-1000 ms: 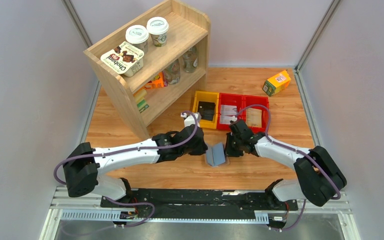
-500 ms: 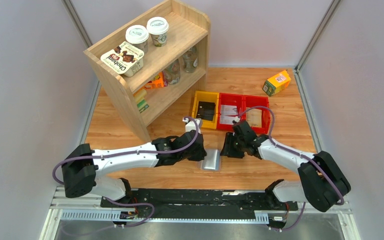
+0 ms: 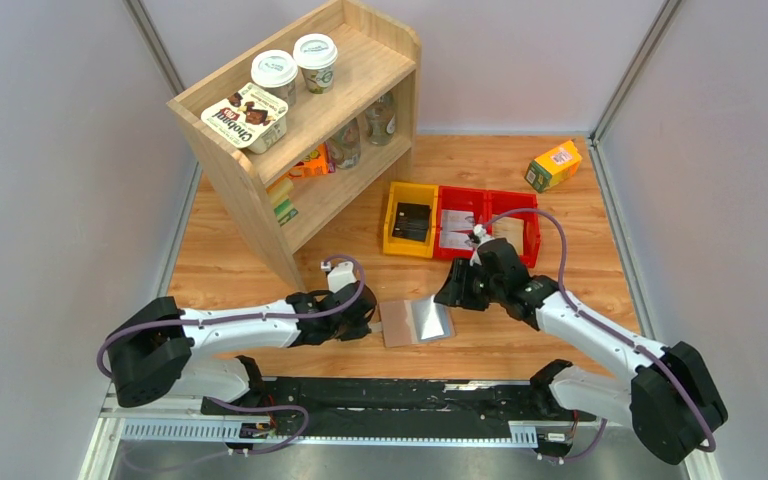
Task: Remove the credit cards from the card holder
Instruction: Open the card holder at the center of the board.
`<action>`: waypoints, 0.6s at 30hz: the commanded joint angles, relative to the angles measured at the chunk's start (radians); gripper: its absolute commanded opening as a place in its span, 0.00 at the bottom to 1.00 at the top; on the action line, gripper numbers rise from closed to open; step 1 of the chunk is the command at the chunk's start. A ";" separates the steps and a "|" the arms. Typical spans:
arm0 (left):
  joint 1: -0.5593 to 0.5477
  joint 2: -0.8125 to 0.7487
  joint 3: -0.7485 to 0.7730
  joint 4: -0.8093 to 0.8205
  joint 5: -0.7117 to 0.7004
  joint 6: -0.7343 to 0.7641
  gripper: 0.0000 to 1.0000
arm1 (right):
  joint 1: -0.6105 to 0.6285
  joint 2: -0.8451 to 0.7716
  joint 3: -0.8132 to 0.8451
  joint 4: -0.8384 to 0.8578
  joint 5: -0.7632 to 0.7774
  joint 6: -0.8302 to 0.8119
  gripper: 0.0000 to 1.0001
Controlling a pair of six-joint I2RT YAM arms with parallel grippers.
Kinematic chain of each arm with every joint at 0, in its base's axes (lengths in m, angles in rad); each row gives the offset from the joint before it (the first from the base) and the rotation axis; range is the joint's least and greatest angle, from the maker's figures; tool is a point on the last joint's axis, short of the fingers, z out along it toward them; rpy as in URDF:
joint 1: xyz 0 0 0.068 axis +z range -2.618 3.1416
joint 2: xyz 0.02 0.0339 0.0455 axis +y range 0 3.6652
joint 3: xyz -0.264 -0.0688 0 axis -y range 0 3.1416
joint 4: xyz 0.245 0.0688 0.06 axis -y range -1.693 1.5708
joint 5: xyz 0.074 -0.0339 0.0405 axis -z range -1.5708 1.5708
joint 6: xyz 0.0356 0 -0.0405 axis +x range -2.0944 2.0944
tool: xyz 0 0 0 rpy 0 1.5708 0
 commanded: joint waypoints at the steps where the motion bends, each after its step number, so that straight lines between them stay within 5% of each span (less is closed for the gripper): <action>1: 0.008 0.001 0.016 -0.007 -0.021 -0.025 0.00 | 0.004 0.021 -0.021 0.099 -0.088 0.002 0.49; 6: 0.008 0.036 0.020 0.015 -0.003 -0.017 0.00 | 0.013 0.068 -0.034 0.148 -0.128 0.009 0.59; 18: 0.008 0.050 0.025 0.027 0.008 -0.006 0.00 | 0.052 0.154 -0.021 0.207 -0.154 0.007 0.59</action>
